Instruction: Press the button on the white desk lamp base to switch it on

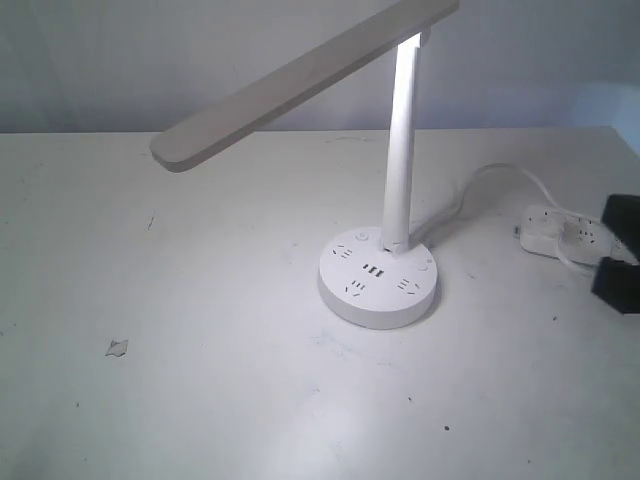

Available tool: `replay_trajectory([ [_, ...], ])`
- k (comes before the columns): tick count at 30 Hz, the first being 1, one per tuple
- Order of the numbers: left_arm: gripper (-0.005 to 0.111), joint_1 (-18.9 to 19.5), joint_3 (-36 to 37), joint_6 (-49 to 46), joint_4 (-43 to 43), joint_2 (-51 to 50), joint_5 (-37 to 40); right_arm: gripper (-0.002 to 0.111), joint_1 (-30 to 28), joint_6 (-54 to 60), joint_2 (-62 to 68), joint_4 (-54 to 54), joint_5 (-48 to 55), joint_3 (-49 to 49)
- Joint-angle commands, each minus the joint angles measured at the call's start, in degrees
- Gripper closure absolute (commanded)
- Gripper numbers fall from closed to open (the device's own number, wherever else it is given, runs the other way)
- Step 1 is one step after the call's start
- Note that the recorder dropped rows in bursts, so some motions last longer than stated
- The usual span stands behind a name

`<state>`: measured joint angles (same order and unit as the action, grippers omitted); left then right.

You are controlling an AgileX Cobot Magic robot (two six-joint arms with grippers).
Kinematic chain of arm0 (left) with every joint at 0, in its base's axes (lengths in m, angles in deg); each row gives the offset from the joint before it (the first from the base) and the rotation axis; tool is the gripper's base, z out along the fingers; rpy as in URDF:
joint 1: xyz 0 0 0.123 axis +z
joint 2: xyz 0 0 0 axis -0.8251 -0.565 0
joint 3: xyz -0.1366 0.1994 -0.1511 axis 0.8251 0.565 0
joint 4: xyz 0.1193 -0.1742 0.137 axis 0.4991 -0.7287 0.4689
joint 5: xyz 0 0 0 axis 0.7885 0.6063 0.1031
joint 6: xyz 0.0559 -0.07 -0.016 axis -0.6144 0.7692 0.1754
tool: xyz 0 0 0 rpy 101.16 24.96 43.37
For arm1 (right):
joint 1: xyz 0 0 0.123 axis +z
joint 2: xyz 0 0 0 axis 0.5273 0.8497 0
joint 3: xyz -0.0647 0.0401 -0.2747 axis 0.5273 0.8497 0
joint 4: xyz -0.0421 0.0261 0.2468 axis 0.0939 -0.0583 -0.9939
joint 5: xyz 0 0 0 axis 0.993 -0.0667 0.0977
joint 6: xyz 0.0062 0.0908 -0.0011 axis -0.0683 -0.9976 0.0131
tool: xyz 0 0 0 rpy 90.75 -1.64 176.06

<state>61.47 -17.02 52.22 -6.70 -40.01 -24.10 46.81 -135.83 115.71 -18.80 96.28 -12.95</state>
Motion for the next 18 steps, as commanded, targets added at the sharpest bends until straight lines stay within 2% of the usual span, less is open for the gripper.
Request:
replay_trajectory([
  [1, 0.107, -0.5, 0.2, 0.1, -0.3, 0.2, 0.3, 0.108, -0.1, -0.3, -10.5, -0.4, 0.6, 1.5],
  [9, 0.107, -0.5, 0.2, 0.1, -0.3, 0.2, 0.3, 0.108, -0.1, -0.3, -26.6, -0.7, 5.0, 1.5],
  [13, 0.107, -0.5, 0.2, 0.1, -0.3, 0.2, 0.3, 0.108, -0.1, -0.3, -33.4, -6.3, 11.8, 1.5],
  [18, 0.107, -0.5, 0.2, 0.1, -0.4, 0.2, 0.1, 0.108, -0.1, -0.3, -33.4, -4.8, 17.3, 1.1],
])
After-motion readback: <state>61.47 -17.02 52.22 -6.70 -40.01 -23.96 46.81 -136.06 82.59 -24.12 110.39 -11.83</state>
